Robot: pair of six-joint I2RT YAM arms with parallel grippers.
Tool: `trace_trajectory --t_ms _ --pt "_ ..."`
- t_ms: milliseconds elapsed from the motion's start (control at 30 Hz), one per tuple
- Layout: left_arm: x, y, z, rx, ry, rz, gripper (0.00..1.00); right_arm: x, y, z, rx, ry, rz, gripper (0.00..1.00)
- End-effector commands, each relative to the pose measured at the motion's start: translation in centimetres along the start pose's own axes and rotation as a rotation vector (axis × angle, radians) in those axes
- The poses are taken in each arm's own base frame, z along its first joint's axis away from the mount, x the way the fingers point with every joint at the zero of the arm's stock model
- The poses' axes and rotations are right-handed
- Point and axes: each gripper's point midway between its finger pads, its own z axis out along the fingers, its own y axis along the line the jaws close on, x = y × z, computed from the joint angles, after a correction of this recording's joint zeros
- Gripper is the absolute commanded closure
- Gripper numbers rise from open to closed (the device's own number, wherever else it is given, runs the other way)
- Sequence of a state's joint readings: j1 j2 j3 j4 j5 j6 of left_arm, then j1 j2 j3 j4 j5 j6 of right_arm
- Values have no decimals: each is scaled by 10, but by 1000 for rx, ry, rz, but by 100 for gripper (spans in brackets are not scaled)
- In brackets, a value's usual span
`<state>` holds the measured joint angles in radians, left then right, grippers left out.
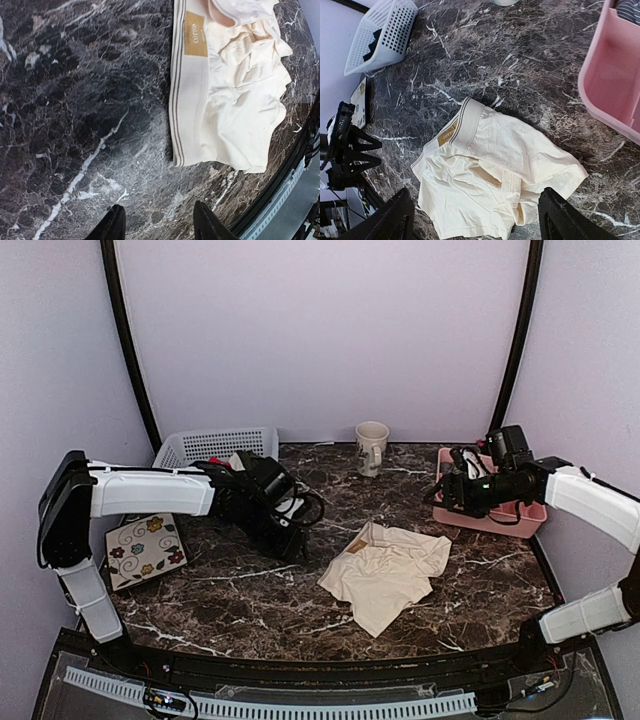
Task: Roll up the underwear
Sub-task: Place the underwear at the center of the board, then pick up the underwear from the center of the board.
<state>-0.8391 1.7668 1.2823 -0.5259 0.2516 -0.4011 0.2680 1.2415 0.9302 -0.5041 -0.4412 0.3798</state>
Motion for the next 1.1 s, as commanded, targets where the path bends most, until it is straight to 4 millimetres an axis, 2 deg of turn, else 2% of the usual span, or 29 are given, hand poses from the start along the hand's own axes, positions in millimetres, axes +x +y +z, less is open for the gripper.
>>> trace_trajectory --t_ms 0,167,367,533,600,633,667,733,767,933,1067 --pt "0 -10 7 75 -43 -71 53 6 12 10 15 30 -123 20" --pt "19 -15 35 118 21 -110 55 10 17 19 47 45 -221 25" --pt "26 -30 55 210 42 -146 55 6 16 17 85 10 -326 36" --pt "34 -26 75 212 82 -203 53 9 16 17 119 16 -402 40" --pt "34 -24 80 207 85 -227 57 11 17 17 131 14 -435 40" --pt "34 -23 82 205 85 -237 62 12 18 17 135 12 -451 41" --pt "34 -22 83 202 85 -245 70 13 20 18 137 8 -468 41" --pt "36 -18 82 193 90 -261 92 16 23 20 142 0 -496 42" --pt "38 -14 81 184 98 -270 99 16 23 20 146 -6 -507 42" --pt "60 8 62 115 121 -275 100 24 38 38 149 -3 -607 46" --pt "72 20 52 88 136 -273 100 32 59 65 152 13 -709 48"
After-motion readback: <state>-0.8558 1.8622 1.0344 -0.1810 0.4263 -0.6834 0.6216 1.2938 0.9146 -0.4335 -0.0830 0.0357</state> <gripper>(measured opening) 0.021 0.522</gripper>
